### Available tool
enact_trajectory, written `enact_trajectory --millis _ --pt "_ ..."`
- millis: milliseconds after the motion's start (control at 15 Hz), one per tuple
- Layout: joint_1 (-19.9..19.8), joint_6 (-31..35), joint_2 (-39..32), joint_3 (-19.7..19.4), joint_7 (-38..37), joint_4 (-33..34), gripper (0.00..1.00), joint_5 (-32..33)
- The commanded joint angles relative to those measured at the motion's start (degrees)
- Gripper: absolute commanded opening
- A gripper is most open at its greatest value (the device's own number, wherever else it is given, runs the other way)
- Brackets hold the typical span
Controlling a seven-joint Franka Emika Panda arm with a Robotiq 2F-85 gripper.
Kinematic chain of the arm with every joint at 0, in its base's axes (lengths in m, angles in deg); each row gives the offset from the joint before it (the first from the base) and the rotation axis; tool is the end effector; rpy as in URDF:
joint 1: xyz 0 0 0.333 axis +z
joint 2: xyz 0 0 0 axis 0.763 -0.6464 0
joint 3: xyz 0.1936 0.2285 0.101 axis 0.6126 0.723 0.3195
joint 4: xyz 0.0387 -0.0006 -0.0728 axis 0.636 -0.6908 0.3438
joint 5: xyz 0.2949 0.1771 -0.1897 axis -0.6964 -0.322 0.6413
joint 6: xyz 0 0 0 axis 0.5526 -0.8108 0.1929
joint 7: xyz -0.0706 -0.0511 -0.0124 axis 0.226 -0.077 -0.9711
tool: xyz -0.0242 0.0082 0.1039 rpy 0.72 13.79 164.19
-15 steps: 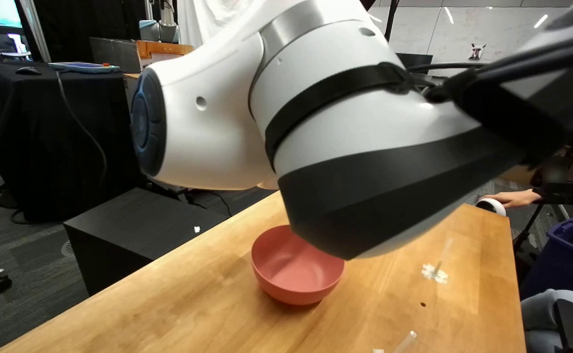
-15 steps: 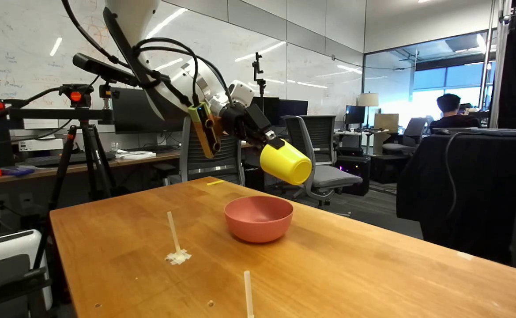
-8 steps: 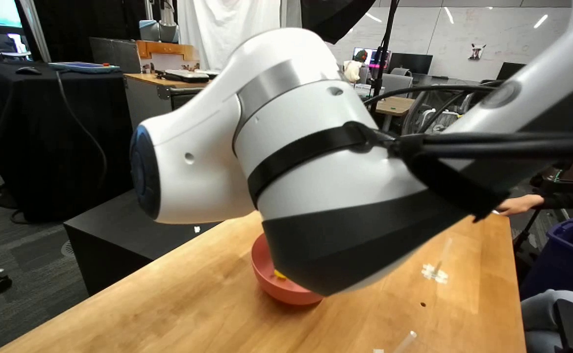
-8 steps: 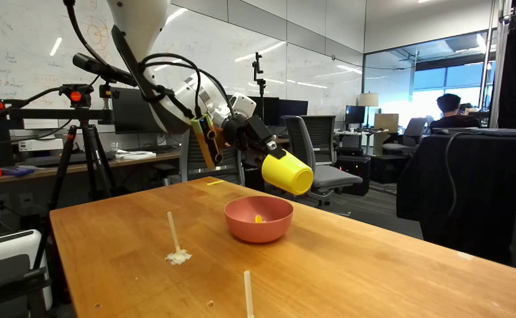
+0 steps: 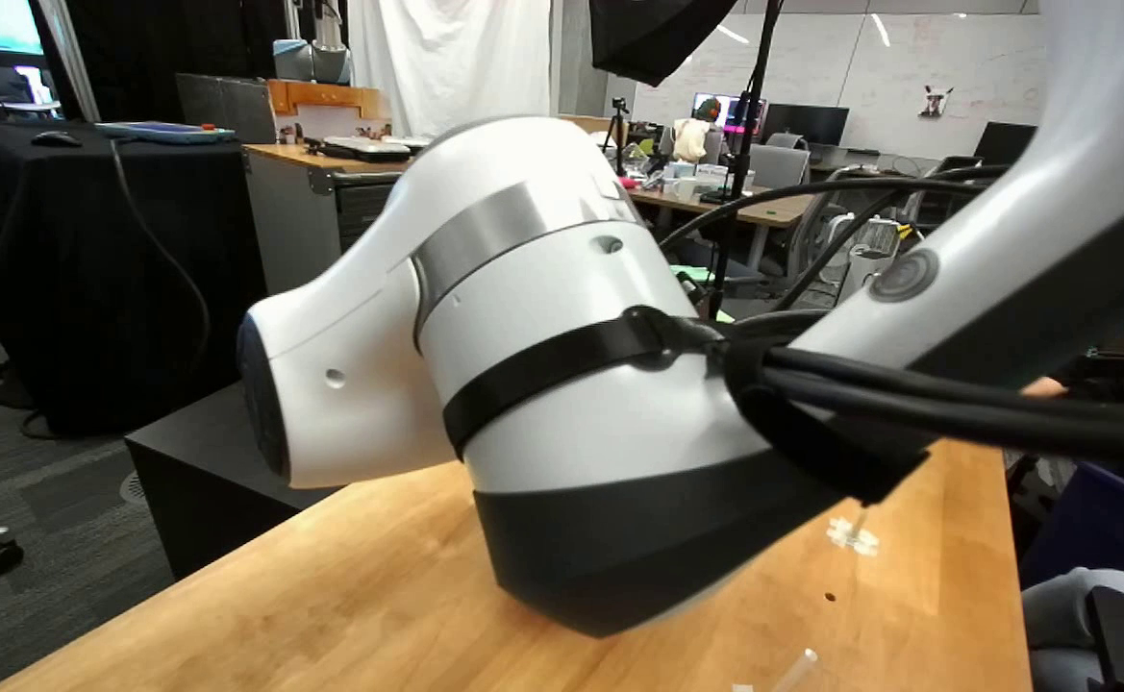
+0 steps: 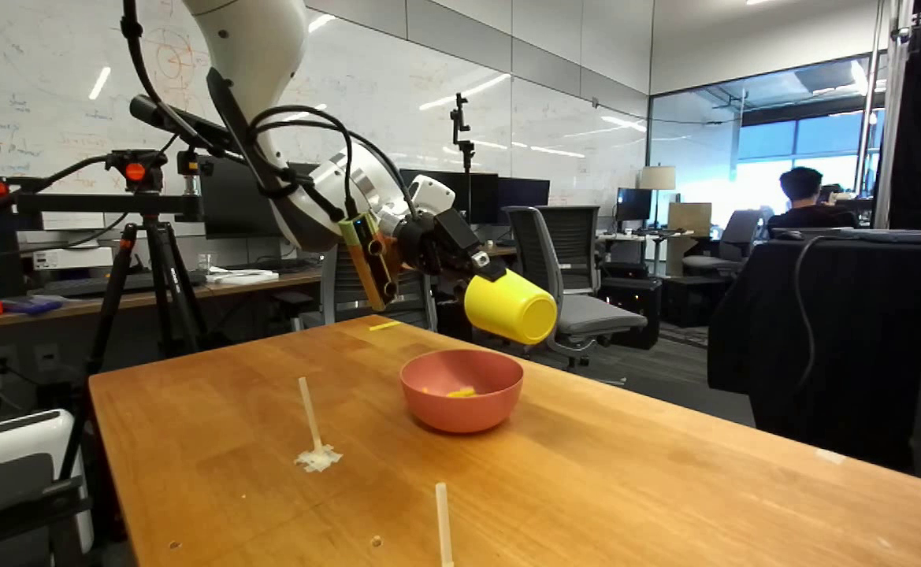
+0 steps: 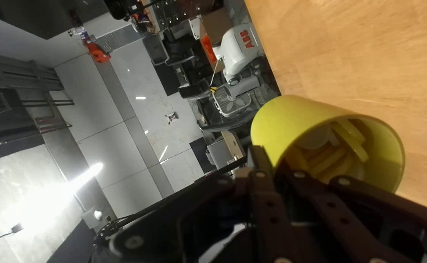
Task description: Pour the contents of the yellow cup into the bowl
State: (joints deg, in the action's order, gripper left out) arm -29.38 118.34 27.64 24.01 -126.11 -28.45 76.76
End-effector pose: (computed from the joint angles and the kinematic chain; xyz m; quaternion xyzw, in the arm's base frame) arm 0.6090 0.1338 0.2056 0.7398 -0.1926 0.1096 0.6353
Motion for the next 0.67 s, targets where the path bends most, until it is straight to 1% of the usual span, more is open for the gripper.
enact_trajectory --millis 0,600 --pt "1.0 -4.8 -2.0 0.2 0.1 3.3 0.06 1.9" --pt "1.9 -11.0 -3.3 0.3 0.4 4.9 0.06 3.6"
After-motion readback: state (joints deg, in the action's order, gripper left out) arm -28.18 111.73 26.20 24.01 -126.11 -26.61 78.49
